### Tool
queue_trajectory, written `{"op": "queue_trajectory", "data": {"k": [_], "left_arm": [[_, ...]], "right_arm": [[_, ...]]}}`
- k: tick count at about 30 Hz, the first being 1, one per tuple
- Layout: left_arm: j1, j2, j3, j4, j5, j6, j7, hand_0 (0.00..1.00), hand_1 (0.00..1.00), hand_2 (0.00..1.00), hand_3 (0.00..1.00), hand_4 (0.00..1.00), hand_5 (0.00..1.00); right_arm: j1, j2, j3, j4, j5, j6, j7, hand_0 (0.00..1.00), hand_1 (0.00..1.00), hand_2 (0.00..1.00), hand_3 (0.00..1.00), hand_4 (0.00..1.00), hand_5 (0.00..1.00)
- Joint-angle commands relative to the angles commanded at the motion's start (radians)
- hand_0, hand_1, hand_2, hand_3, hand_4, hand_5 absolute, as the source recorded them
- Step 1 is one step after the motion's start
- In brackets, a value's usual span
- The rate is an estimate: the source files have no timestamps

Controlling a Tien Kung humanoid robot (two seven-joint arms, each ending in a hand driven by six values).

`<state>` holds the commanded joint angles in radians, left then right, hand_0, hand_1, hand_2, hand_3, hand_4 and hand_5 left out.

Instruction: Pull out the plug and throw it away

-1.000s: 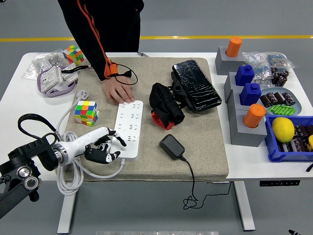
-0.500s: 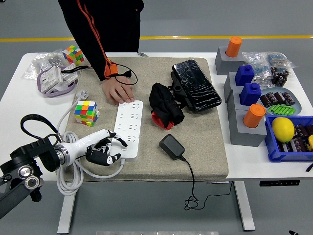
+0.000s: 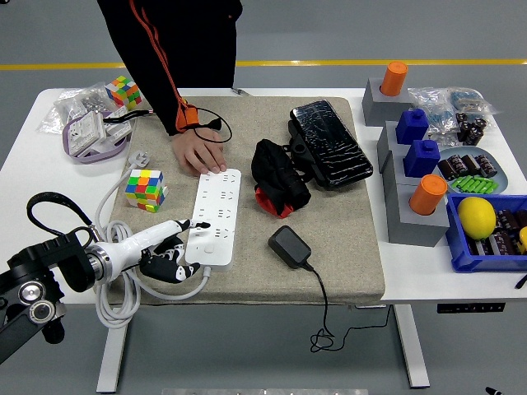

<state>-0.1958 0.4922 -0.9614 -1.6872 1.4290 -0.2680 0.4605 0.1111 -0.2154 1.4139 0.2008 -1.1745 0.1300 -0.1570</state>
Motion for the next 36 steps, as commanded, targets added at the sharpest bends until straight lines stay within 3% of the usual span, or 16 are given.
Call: {"op": "queue_trajectory", "data": {"k": [4, 15, 25, 36], "left_arm": [[0.006, 0.009, -0.002, -0.017, -0.015, -0.018, 0.032, 0.066, 0.071, 0.139, 0.994, 0.587, 0.002], [0.011, 0.012, 0.007, -0.033, -0.020, -0.032, 0.050, 0.066, 0.073, 0.141, 0.950, 0.586, 0.002], [0.000, 0.003, 0.029, 0.007, -0.012, -0.031, 0.048, 0.064, 0.071, 0.141, 0.938, 0.584, 0.002], [0.005, 0.016, 0.013, -0.038, -0.021, -0.031, 0.048, 0.063, 0.072, 0.143, 0.929, 0.573, 0.002]], "right_arm": [[-0.001, 0.000, 0.004, -0.001, -0.002, 0.000, -0.001, 0.634, 0.626, 0.618, 0.572, 0.990, 0.457], [-0.001, 0.002, -0.002, 0.000, 0.001, 0.000, 0.000, 0.632, 0.626, 0.619, 0.572, 0.990, 0.456], [0.001, 0.002, 0.001, -0.001, 0.000, -0.001, 0.000, 0.632, 0.626, 0.618, 0.572, 0.990, 0.457], [-0.001, 0.001, 0.001, -0.002, -0.001, 0.000, -0.001, 0.632, 0.626, 0.618, 0.573, 0.990, 0.456]]}}
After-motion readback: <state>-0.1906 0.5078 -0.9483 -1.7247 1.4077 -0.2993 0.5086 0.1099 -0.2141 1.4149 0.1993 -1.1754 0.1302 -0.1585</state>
